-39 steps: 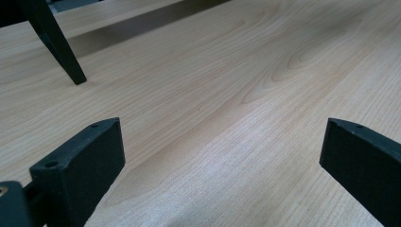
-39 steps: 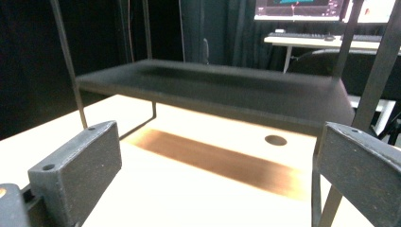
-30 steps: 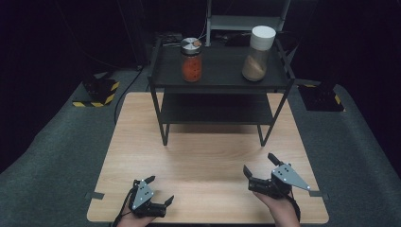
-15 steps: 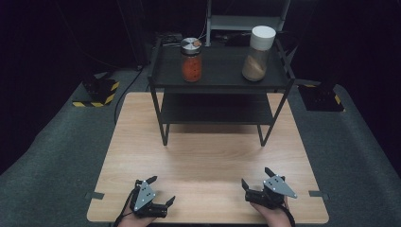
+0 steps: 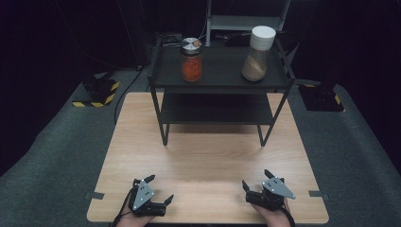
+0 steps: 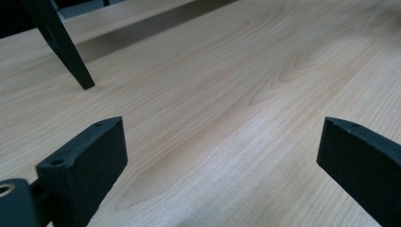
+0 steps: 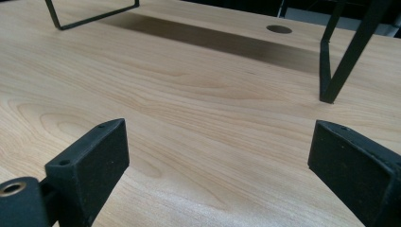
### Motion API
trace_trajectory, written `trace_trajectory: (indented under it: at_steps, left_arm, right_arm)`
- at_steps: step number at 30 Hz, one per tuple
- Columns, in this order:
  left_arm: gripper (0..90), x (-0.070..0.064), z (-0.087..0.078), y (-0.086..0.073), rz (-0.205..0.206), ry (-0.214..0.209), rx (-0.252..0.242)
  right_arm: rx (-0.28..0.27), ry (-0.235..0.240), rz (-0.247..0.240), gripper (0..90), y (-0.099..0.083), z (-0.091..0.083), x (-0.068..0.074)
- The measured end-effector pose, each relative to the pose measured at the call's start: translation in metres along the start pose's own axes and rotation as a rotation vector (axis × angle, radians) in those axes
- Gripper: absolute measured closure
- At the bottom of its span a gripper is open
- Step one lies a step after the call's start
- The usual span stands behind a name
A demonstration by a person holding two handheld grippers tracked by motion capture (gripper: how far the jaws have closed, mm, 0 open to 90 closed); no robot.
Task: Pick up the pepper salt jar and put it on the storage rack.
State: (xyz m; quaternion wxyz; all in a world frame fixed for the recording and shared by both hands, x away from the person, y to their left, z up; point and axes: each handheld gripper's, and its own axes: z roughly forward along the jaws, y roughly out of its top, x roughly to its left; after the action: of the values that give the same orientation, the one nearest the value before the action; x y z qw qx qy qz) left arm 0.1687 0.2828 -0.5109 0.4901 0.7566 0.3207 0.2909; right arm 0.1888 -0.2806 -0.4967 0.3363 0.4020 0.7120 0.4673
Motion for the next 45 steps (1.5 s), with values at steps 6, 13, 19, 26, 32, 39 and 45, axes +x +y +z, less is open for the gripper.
trace_trajectory:
  at_steps: [6, 13, 19, 26, 32, 39, 45]
  left_arm:
    - [3.3, 0.001, -0.001, -0.003, 0.037, -0.024, -0.031]
    - [0.9, 0.001, -0.002, -0.004, 0.018, -0.017, -0.024]
    - [0.3, 0.005, -0.002, -0.002, -0.082, -0.001, -0.004]
    - [0.4, 0.002, -0.002, -0.002, -0.074, 0.009, -0.004]
    - [0.4, -0.002, 0.001, 0.003, -0.017, 0.002, 0.020]
    - [0.6, -0.003, 0.001, 0.004, -0.014, 0.003, 0.025]
    - [0.6, -0.004, 0.000, 0.003, -0.005, -0.003, 0.019]
  right_arm:
    - [0.007, -0.012, 0.015, 6.0, -0.001, -0.005, 0.000]
    - [0.038, -0.018, 0.010, 1.4, 0.003, -0.007, 0.003]
    - [0.046, -0.040, -0.010, 1.0, 0.004, -0.006, 0.010]
    - [0.055, -0.042, -0.017, 1.0, 0.005, -0.007, 0.011]
    - [0.068, -0.039, -0.039, 1.0, 0.007, -0.006, 0.013]
    - [0.090, -0.036, -0.036, 1.0, 0.010, -0.005, 0.013]
    - [0.102, -0.030, -0.035, 0.8, 0.012, -0.004, 0.012]
